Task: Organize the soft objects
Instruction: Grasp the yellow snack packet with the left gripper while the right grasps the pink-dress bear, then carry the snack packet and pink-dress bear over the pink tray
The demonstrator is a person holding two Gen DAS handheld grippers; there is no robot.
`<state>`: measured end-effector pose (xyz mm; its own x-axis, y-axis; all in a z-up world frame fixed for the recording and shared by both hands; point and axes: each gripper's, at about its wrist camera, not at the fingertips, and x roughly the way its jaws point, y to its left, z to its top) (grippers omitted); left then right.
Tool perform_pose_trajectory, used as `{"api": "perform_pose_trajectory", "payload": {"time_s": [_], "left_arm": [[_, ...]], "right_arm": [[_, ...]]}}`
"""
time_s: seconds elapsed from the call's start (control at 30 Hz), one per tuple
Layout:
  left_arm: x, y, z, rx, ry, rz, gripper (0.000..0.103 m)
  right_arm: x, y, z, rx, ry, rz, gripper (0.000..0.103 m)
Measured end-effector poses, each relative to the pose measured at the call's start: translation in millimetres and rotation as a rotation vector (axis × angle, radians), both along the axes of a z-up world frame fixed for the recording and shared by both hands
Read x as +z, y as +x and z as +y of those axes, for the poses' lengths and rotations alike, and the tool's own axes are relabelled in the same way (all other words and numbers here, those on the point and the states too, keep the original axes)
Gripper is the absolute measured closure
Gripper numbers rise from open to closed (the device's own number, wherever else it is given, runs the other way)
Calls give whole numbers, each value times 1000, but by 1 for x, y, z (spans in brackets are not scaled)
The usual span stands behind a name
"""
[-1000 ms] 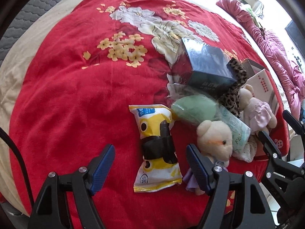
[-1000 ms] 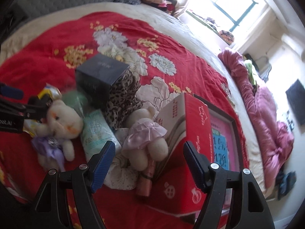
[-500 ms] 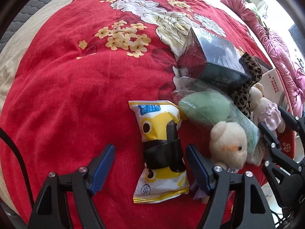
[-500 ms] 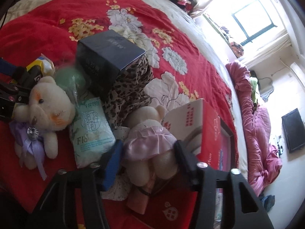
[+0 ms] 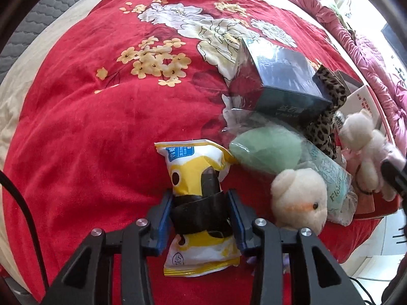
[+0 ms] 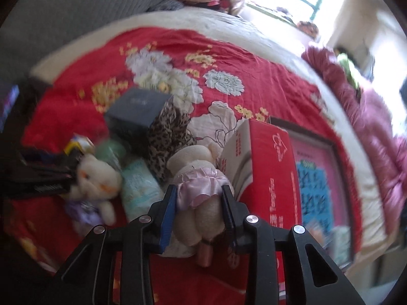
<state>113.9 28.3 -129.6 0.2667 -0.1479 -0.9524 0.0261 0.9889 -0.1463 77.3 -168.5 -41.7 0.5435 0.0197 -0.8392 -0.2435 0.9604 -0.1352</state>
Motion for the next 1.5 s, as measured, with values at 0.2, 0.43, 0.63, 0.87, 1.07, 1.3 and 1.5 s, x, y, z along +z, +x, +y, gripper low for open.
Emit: {"api": "perform_pose_trajectory", "payload": {"time_s": [0.2,0.43,0.63,0.87,1.07,1.3,1.5], "left_arm": [[19,-11,8,27,-42,-17,63],[57,-25,6,11,-56,-86,63],[89,-36,0,-1,-50,-145,63],[122,-47,-19,-40,-38,-198,63],[147,-52,-39,-71,-27,-242,63],[174,-56,-59,-104,-22,-279,63],[194,-60,-76,-129,-25,-316,63]], "right_arm": [[16,-8,-7,-31,98,-1,68],[37,-18,-9,-46,150,-30,68],[60,-29,-8,-44,167,-75,68],[85,-39,-13,-52,186,-124,68],[111,-49,-21,-57,199,-175,68],[138,-61,-36,-83,217,-229,68],[158,-75,-53,-111,230,-273,68]]}}
